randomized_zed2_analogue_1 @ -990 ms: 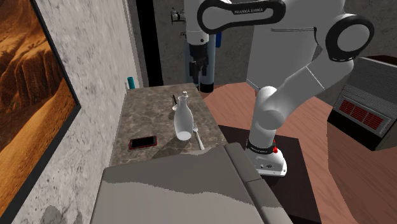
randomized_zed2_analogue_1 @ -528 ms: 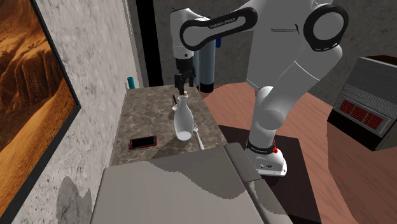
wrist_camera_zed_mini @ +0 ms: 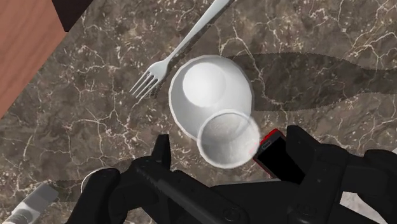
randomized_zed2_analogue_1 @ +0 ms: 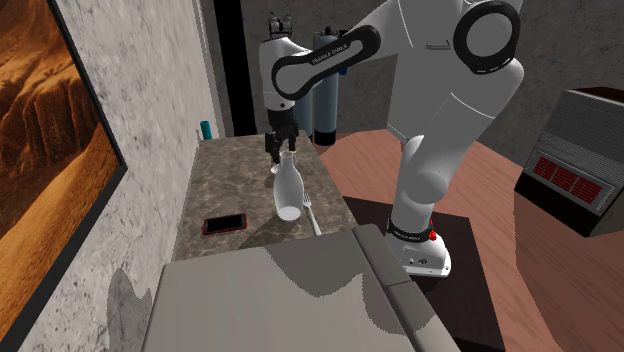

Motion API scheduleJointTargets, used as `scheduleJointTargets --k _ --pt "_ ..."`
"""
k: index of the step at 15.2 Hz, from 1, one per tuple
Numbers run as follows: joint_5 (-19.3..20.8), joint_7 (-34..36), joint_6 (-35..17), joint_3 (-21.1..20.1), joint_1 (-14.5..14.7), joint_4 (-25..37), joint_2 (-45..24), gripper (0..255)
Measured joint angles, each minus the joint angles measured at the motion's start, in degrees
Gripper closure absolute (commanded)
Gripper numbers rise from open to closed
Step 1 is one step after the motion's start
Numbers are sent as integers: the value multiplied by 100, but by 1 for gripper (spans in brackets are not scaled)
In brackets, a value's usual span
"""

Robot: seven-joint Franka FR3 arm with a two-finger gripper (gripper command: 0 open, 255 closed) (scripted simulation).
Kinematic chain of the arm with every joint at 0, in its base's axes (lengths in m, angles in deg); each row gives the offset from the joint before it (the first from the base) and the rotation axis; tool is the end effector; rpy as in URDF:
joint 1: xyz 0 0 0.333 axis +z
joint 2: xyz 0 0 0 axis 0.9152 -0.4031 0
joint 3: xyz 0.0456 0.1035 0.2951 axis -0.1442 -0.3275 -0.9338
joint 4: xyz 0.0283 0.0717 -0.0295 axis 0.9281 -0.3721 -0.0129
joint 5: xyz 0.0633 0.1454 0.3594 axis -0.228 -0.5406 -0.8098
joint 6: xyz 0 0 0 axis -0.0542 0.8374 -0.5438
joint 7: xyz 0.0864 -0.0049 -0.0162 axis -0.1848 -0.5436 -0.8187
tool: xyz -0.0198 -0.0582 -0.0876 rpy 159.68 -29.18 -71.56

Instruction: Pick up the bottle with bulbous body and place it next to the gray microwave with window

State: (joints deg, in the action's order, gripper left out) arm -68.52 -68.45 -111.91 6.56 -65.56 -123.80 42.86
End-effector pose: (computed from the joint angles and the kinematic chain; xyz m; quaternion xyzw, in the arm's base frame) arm 0.4212 -0.0298 0.4459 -0.9946 0.1007 0.0221 0.0083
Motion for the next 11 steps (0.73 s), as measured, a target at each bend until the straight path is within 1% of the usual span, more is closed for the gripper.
scheduleJointTargets --k 4,9,10,11 --pt "1 -14 -251 13 -5 -187 -62 0" --pt "0 -11 -293 11 -3 -212 -78 0" --pt "0 -11 -293 11 -3 -212 -78 255" --pt "0 -11 -293 11 -3 -212 -78 255"
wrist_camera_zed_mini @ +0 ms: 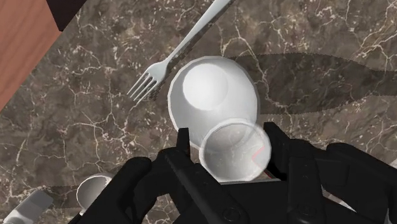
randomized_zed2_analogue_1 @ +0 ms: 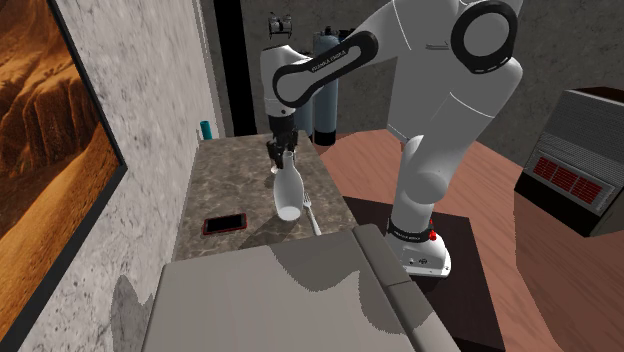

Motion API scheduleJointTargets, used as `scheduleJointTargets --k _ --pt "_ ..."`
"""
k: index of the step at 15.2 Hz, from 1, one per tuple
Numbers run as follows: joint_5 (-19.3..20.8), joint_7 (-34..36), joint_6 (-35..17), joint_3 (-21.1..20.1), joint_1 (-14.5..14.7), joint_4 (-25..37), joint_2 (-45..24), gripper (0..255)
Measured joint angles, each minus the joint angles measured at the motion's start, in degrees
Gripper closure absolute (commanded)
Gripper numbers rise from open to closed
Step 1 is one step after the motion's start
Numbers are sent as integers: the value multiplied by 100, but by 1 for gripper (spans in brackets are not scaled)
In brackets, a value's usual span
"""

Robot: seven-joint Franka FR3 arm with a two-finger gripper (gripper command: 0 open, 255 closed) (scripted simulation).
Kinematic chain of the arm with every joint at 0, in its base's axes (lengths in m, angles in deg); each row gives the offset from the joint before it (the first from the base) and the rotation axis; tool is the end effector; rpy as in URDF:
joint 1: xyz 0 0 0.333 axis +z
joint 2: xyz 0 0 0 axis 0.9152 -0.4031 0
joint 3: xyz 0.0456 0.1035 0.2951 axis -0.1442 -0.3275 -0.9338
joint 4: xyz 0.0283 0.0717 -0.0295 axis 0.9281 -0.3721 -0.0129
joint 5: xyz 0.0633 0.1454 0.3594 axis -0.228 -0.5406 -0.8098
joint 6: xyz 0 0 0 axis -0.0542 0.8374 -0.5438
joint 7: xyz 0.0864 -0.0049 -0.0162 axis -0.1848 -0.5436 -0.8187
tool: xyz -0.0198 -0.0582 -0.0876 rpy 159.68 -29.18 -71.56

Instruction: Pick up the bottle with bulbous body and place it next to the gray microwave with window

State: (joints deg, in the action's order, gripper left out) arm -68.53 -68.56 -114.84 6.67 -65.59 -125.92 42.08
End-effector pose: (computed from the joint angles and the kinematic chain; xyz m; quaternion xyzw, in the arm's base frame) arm 0.4200 -0.0303 0.4274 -0.9946 0.1008 0.0218 0.0084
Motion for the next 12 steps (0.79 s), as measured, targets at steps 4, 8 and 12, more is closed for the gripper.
scheduleJointTargets --k 4,8,12 --pt "0 0 0 0 0 2 1 255" --pt "0 0 1 -1 0 2 1 255" --pt "4 -5 168 2 -4 124 43 255"
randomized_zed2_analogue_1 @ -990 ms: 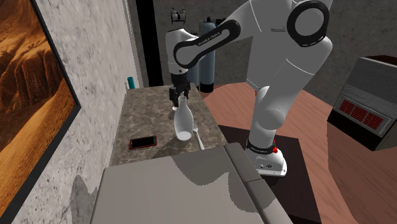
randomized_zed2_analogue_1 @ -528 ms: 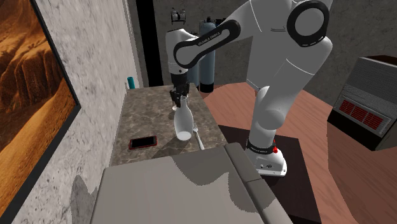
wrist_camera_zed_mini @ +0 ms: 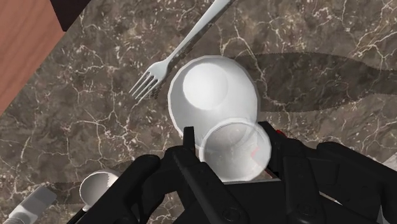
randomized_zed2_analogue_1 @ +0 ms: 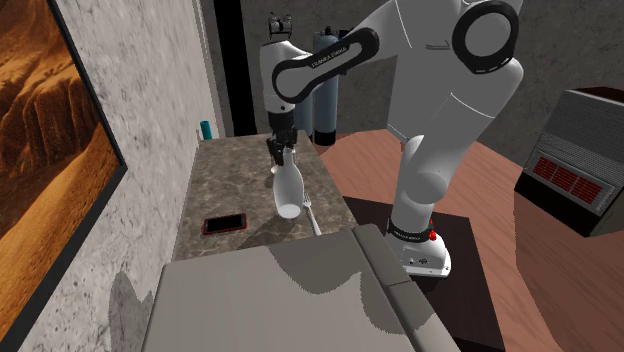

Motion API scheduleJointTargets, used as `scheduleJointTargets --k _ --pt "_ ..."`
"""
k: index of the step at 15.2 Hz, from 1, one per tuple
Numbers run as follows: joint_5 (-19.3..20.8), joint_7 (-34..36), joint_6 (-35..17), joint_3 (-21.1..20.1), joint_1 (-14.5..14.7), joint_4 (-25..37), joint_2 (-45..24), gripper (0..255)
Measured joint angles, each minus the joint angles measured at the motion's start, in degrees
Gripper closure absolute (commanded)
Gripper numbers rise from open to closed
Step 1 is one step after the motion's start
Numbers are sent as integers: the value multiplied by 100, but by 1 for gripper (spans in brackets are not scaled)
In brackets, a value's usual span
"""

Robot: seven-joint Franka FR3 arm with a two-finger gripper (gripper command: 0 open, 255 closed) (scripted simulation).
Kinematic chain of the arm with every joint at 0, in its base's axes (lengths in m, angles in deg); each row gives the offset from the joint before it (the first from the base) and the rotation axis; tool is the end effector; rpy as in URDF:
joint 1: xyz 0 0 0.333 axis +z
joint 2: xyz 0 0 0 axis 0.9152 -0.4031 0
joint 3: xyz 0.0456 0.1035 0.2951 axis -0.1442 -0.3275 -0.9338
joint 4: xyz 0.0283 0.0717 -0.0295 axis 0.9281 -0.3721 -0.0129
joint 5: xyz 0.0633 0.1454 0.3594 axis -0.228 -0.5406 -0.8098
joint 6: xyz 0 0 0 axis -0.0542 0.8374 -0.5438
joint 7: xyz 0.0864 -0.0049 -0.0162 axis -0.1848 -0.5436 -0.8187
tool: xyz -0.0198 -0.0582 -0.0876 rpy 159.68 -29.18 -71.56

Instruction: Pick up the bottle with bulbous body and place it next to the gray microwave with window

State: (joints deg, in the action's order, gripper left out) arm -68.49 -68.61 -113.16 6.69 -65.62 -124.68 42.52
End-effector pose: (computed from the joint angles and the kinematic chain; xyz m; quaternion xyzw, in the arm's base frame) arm 0.4209 -0.0310 0.4381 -0.9946 0.1007 0.0218 0.0084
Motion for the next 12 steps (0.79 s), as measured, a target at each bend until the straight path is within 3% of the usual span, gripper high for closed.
scheduleJointTargets --k 12 --pt "-4 42 950 -39 10 697 256 255"
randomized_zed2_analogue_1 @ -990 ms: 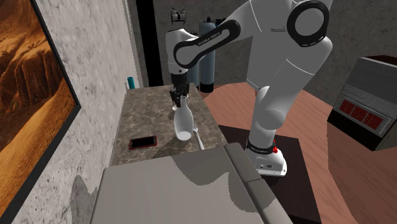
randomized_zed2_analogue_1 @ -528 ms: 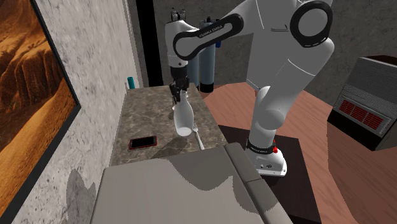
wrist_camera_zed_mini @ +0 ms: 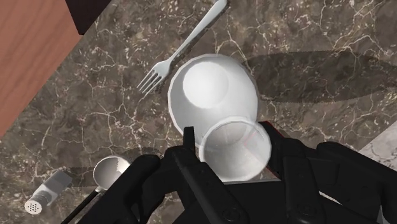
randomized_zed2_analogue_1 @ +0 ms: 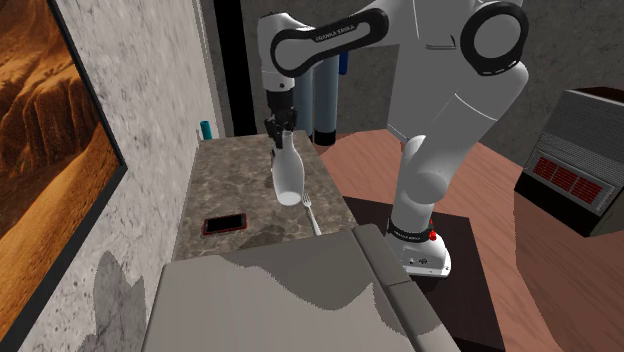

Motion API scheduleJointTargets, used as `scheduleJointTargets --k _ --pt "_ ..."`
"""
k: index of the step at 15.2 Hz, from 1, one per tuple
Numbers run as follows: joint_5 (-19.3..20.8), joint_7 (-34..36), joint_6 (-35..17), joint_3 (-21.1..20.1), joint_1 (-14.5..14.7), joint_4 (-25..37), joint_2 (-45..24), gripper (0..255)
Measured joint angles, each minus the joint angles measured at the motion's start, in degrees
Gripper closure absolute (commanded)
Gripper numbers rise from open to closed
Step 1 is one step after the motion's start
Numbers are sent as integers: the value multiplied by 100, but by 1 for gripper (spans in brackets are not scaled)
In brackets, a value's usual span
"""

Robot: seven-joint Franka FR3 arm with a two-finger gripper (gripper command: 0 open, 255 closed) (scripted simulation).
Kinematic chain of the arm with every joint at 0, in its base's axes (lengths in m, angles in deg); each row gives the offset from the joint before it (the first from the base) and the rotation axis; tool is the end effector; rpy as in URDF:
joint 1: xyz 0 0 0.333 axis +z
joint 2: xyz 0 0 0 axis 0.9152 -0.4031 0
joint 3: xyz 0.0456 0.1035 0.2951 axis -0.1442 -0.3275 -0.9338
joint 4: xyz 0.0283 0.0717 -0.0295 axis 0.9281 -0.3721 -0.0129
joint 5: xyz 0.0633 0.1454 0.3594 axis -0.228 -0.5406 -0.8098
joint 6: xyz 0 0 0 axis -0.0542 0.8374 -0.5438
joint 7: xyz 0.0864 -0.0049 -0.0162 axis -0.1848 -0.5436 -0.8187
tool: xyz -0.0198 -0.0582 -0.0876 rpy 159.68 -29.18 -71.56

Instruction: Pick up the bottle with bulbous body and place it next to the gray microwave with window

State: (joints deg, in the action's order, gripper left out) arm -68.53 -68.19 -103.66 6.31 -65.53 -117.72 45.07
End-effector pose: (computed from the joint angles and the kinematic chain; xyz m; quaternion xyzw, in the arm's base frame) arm 0.4193 -0.0293 0.4999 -0.9946 0.1009 0.0218 0.0085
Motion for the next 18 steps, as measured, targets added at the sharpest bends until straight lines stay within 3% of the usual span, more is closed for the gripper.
scheduleJointTargets --k 18 --pt "-13 6 1394 -17 10 1431 -36 255"
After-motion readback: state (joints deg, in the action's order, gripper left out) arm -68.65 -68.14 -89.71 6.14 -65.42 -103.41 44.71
